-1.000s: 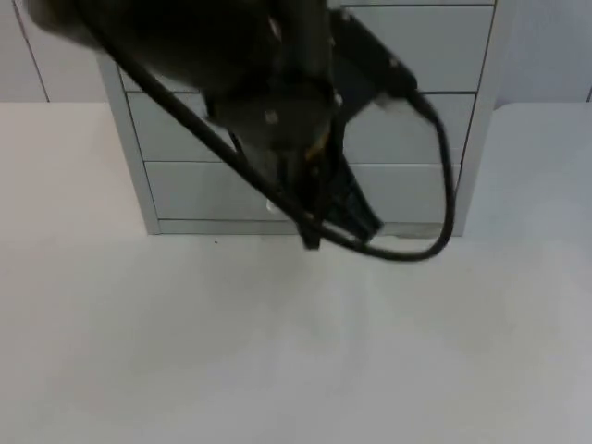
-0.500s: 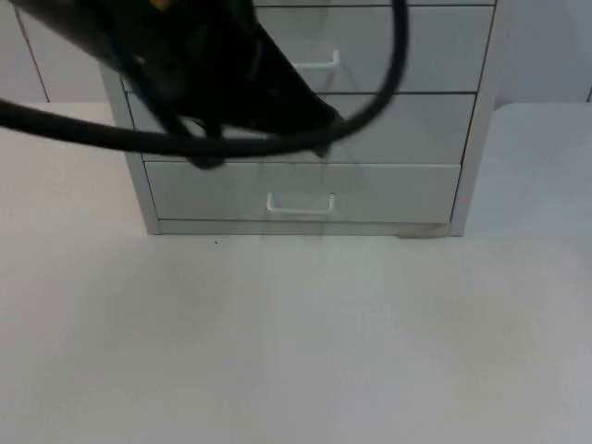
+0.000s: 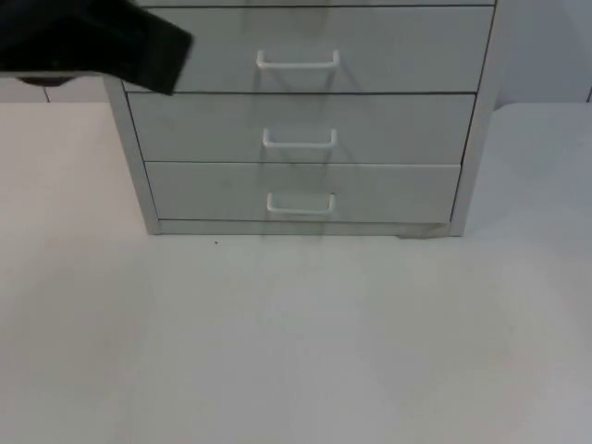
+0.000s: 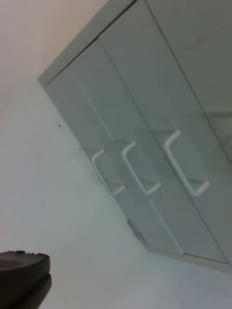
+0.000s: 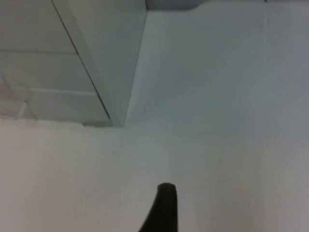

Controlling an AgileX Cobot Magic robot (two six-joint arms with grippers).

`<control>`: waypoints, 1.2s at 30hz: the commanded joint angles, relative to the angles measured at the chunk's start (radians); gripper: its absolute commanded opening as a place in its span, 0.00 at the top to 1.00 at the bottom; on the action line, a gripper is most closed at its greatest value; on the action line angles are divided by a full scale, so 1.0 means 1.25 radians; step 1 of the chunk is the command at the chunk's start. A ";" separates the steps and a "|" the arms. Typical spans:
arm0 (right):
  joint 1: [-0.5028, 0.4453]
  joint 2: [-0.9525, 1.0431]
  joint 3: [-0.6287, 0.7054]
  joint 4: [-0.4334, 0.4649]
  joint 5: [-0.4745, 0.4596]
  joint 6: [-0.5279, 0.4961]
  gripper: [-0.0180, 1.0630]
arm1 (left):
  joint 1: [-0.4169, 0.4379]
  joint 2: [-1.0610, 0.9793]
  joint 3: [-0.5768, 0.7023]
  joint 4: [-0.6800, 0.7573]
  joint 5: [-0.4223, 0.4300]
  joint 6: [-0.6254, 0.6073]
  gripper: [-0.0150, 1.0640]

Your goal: Open the drawer with the left hand, place the block into the drawer with the right hand, then close the drawer with the left hand.

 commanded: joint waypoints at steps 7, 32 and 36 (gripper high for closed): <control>0.001 -0.187 0.026 0.019 0.031 -0.016 0.31 | 0.001 -0.183 0.023 -0.086 0.023 0.059 0.99; -0.001 -0.587 0.192 -0.130 0.219 0.142 0.31 | 0.001 -0.626 0.091 -0.166 0.235 0.179 0.99; -0.001 -0.643 0.193 -0.145 0.266 0.156 0.31 | 0.001 -0.698 0.153 -0.184 0.242 0.165 0.99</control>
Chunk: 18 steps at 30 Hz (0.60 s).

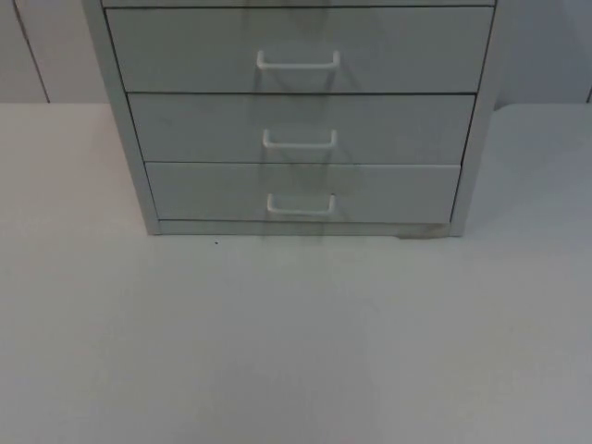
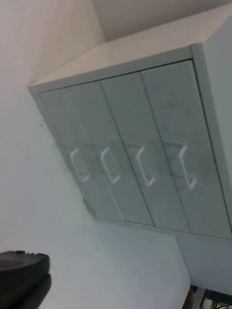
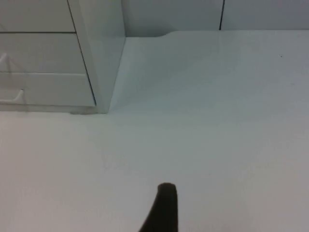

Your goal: Open the drawer with the left hand, place the block into the drawer with the right hand, then close the drawer with the left hand.

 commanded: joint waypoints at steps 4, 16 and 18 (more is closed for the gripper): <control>-0.002 -0.025 0.010 -0.012 0.034 0.012 0.31 | 0.001 -0.059 0.027 -0.021 0.041 -0.011 0.99; -0.002 -0.025 0.023 0.031 0.031 -0.061 0.31 | 0.001 -0.127 0.084 -0.103 0.089 0.058 0.99; -0.002 -0.025 0.023 0.048 0.033 -0.086 0.31 | 0.001 -0.127 0.084 -0.103 0.089 0.058 0.99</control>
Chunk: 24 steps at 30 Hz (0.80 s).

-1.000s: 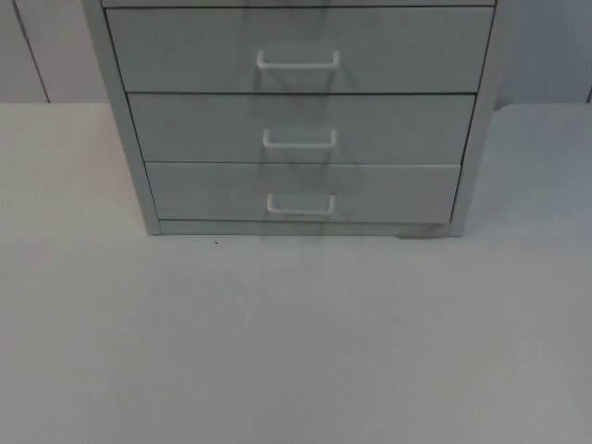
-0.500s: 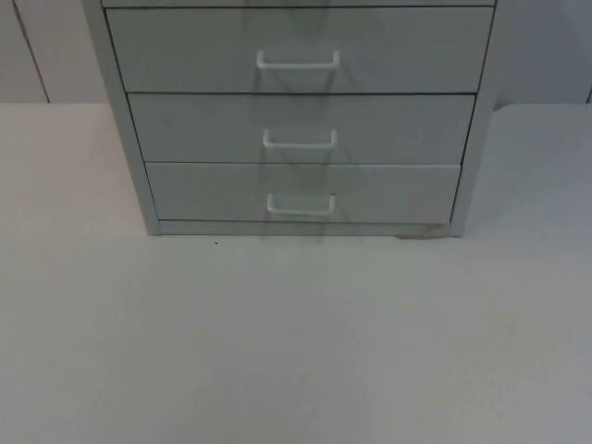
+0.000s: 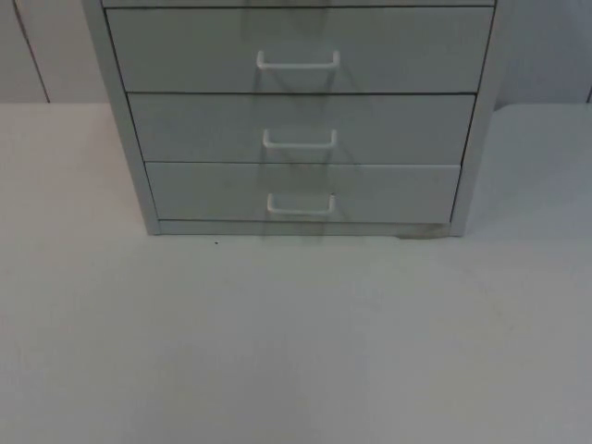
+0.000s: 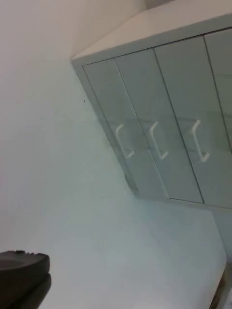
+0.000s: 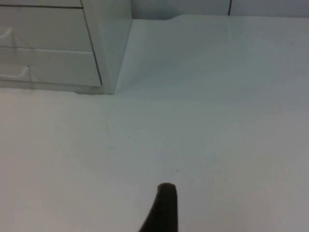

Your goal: Open the drawer with the left hand, place the block into the drawer with the right hand, then close the drawer with the left hand.

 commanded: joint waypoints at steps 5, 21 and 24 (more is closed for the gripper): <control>-0.002 -0.003 0.000 0.019 0.003 -0.030 0.31 | 0.001 -0.003 0.000 -0.027 0.030 0.013 0.99; -0.002 -0.003 0.000 0.019 0.003 -0.030 0.03 | 0.001 -0.003 0.021 -0.082 0.090 0.083 0.29; -0.002 -0.003 0.000 0.019 0.003 -0.030 0.01 | 0.001 -0.003 0.021 -0.082 0.090 0.083 0.01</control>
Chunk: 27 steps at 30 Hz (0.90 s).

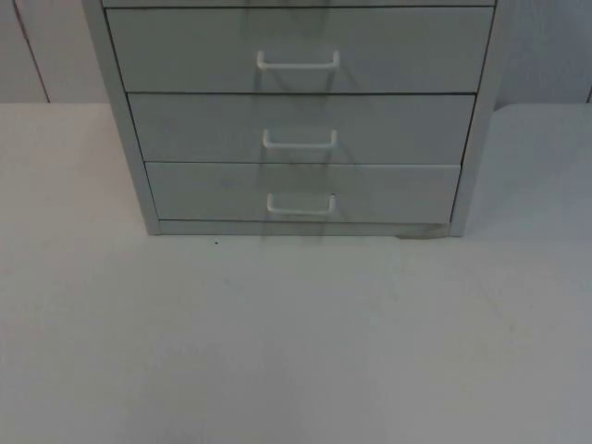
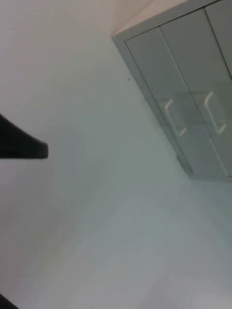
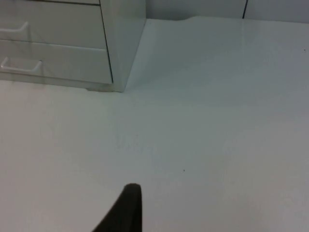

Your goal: Open the drawer with the left hand, place the block into the drawer with the right hand, then close the drawer with the left hand.

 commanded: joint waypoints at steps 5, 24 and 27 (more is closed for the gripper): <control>-0.002 -0.003 0.000 0.005 0.000 -0.010 0.01 | 0.001 -0.003 0.003 -0.014 -0.005 0.005 0.01; 0.009 -0.003 0.000 0.003 0.000 -0.013 0.01 | 0.001 -0.003 0.003 -0.016 -0.005 0.040 0.01; 0.018 -0.003 0.000 0.003 0.000 -0.013 0.01 | 0.001 -0.003 0.003 -0.016 -0.005 0.040 0.01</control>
